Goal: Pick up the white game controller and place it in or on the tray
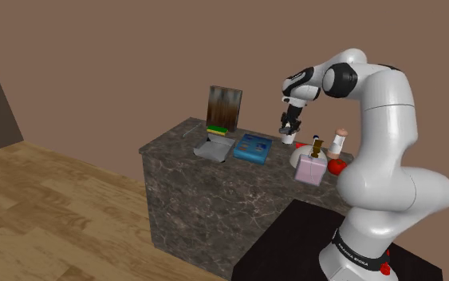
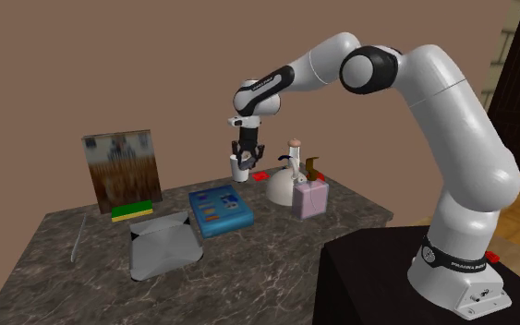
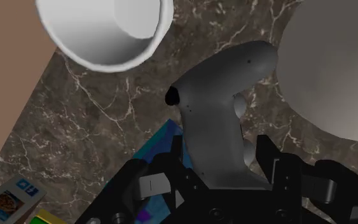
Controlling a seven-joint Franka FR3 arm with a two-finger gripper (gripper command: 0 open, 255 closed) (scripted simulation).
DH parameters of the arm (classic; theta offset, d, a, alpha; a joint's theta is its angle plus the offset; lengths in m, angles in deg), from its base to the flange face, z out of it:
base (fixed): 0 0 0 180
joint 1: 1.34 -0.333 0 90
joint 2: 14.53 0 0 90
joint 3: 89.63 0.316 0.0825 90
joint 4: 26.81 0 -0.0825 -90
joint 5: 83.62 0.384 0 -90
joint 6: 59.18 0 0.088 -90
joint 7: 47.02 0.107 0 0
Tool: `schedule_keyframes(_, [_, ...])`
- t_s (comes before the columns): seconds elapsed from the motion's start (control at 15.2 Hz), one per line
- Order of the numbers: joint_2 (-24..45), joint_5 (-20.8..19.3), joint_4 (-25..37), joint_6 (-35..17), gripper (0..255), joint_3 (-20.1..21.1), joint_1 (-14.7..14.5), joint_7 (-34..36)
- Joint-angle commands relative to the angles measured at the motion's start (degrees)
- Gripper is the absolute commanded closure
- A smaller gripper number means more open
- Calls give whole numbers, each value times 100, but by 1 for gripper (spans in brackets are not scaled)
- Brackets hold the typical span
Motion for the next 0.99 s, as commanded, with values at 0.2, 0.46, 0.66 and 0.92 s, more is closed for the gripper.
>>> schedule_keyframes(0.2, [-186,-55,-340,-224,255,99,-466,545])
schedule_keyframes(0.46, [-220,-107,-412,-319,255,180,-832,994])
schedule_keyframes(0.66, [-195,-149,-382,-356,255,240,-1105,1337])
schedule_keyframes(0.92, [-93,-212,-230,-360,255,314,-1468,1797])
